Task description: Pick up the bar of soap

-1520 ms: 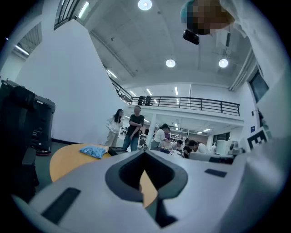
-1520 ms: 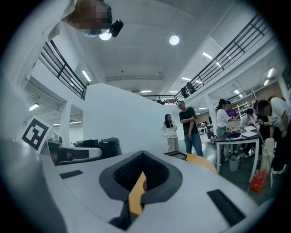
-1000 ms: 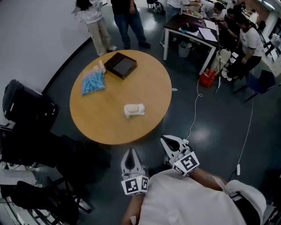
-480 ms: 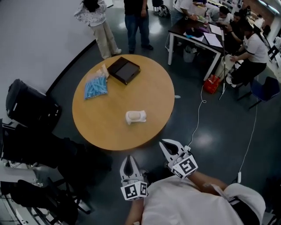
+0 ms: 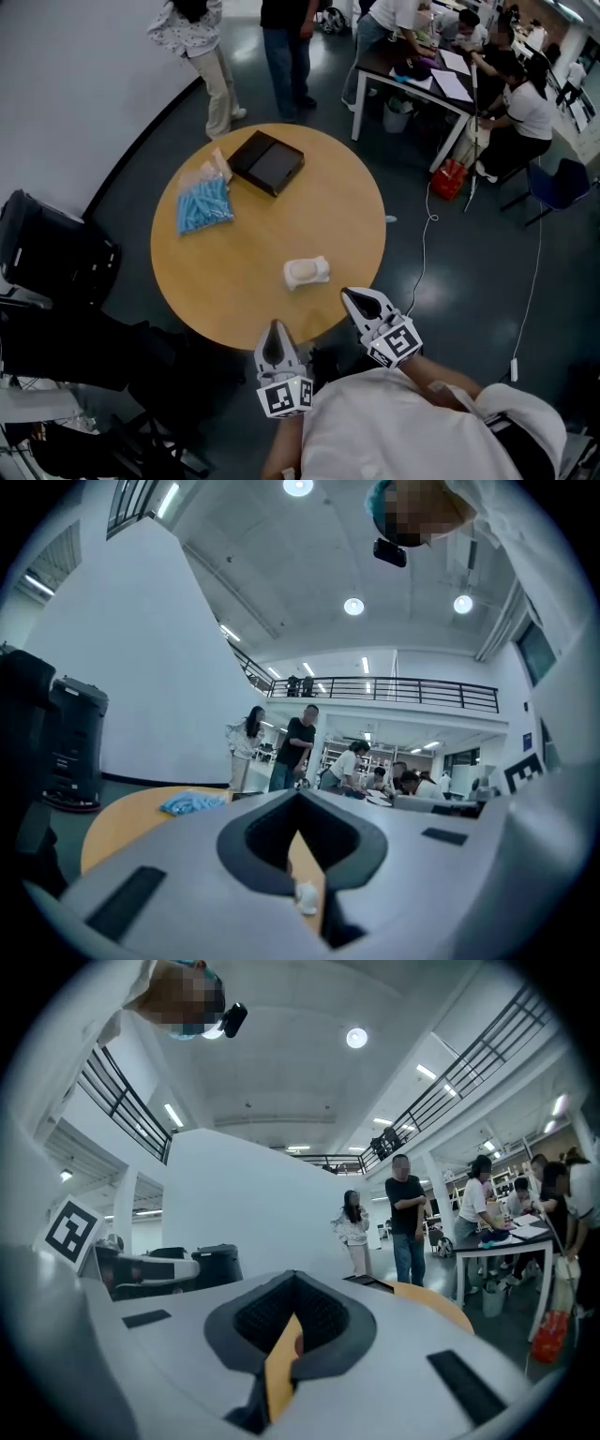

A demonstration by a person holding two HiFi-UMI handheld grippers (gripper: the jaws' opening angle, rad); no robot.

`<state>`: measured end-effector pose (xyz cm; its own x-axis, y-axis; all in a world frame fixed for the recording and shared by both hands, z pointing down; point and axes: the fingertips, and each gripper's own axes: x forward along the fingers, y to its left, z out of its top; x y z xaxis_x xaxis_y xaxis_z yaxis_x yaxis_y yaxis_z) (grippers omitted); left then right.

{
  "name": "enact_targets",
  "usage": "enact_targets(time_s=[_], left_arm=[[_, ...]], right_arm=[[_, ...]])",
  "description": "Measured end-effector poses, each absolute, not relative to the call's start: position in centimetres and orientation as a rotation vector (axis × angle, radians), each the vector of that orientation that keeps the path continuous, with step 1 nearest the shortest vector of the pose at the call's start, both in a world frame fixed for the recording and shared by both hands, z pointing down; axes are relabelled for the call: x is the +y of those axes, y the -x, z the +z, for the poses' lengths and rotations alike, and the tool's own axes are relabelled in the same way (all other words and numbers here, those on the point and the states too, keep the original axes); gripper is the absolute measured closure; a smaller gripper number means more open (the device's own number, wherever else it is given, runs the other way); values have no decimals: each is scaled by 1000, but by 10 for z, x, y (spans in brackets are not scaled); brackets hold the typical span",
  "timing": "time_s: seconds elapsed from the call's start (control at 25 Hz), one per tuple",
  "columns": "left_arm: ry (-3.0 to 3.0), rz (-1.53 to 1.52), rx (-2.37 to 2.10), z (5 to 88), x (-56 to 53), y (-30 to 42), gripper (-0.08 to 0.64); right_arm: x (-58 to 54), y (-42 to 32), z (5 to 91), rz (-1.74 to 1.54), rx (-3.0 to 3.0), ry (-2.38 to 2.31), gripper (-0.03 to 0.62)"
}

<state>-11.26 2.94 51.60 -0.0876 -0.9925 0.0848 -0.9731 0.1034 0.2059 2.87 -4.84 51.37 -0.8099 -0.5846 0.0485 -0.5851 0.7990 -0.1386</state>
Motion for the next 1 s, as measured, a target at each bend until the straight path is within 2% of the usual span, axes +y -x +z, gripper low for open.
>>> enact_targets(time_s=[0.16,0.4,0.64,0.68,0.72,0.76,1.0], left_arm=[[-2007,-149,-2129,510,-9,148,554],[-2019,-151,-2077,519,-38,159,554],[-2008,-128,-2053,537,-65,162,554],[-2005,-122,-2053,538,-69,164,554],[-2001,-116,-2055,539,-72,165,554],[-1997,-110,-2057,540,-74,167,554],[-1939,-86,-2051,556,-77,171,554]], right_arm=[[-78,8,514,160,-2961,-954,580],[-106,30,537,99,-2898,-884,580],[-113,57,635,-21,-2616,-428,573],[-115,62,654,-30,-2558,-341,536],[-117,66,673,-32,-2503,-261,446],[-119,69,690,-40,-2448,-188,417],[-129,87,767,-221,-2145,130,333]])
